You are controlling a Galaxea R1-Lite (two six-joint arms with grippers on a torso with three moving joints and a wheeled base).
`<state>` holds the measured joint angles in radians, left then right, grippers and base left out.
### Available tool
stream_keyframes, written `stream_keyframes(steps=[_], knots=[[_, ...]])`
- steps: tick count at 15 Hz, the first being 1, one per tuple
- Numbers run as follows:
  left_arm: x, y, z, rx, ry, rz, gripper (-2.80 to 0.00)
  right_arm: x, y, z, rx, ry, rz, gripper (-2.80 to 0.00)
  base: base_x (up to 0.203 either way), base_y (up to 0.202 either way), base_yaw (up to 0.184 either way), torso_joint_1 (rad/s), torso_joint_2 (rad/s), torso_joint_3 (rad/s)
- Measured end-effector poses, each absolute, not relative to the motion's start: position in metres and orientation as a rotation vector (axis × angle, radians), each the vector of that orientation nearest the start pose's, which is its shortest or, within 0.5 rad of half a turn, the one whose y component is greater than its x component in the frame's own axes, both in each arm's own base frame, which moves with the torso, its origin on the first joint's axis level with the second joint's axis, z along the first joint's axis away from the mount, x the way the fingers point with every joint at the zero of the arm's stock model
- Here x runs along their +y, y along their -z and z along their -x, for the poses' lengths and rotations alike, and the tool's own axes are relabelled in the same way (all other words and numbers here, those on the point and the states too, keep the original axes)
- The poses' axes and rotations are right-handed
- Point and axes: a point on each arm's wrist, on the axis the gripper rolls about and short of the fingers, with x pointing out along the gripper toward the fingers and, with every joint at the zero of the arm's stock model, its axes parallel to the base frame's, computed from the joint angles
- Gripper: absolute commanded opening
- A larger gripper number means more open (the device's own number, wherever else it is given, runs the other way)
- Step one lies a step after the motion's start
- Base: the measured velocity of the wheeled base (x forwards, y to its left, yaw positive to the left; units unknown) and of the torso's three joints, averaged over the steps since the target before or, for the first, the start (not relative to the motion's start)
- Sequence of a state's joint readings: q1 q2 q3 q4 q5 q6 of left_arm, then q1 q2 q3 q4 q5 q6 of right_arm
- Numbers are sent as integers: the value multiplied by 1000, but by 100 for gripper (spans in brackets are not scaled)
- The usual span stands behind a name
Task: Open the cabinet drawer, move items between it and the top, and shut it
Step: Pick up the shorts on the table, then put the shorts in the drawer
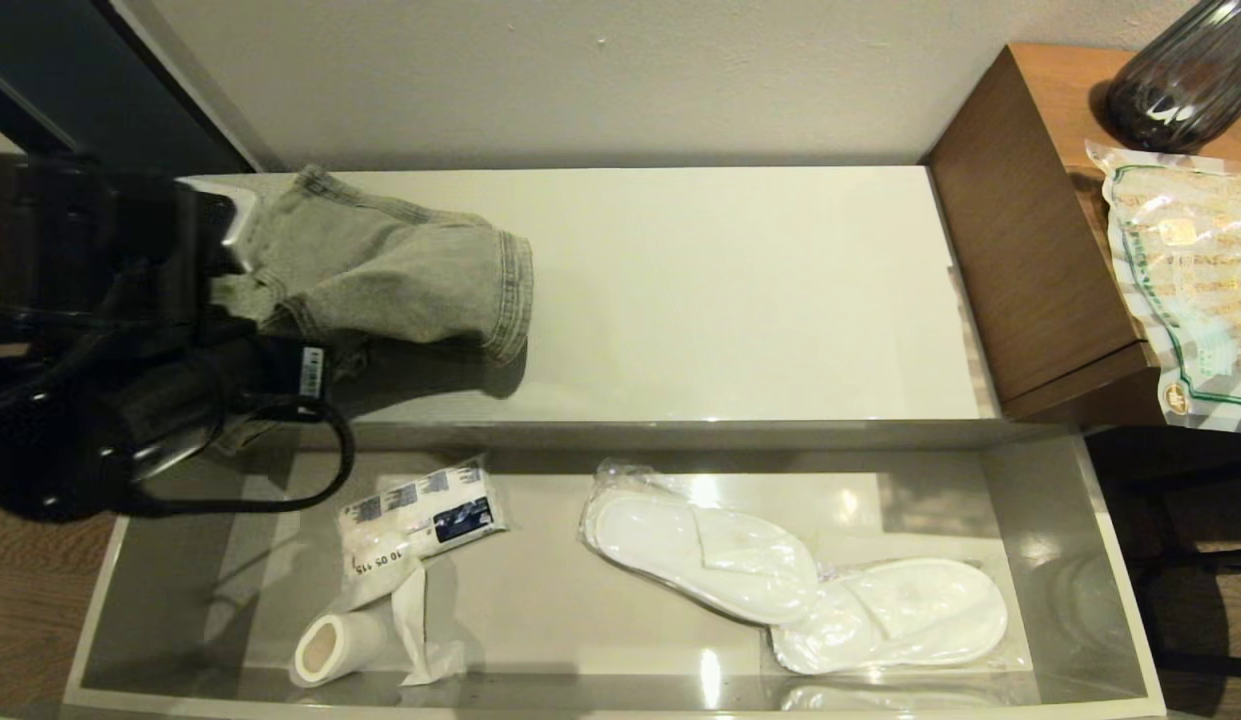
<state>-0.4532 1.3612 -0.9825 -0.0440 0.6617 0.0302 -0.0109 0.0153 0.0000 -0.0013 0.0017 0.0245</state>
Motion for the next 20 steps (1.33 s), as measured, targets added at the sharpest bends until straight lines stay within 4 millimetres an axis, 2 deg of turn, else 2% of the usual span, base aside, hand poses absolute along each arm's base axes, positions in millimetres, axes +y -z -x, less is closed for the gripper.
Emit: stream_keyframes(steps=[2, 5, 9, 11, 14, 20], knots=[[-67, -276, -167, 243, -175, -186, -280, 0, -76, 22, 14, 10, -25, -280, 0, 0, 0, 0, 0, 0], [-47, -281, -126, 174, -130, -209, -280, 0, -76, 22, 14, 10, -23, -280, 0, 0, 0, 0, 0, 0], [-18, -284, -64, 94, -64, -331, -280, 0, -76, 22, 14, 10, -23, -280, 0, 0, 0, 0, 0, 0], [-7, -285, -39, 82, -16, -371, -280, 0, -76, 22, 14, 10, -23, -280, 0, 0, 0, 0, 0, 0], [0, -296, -22, 2, 14, -385, -280, 0, -76, 22, 14, 9, -24, -280, 0, 0, 0, 0, 0, 0], [4, -293, -6, -71, 136, -438, -280, 0, -76, 22, 14, 10, -23, -280, 0, 0, 0, 0, 0, 0]])
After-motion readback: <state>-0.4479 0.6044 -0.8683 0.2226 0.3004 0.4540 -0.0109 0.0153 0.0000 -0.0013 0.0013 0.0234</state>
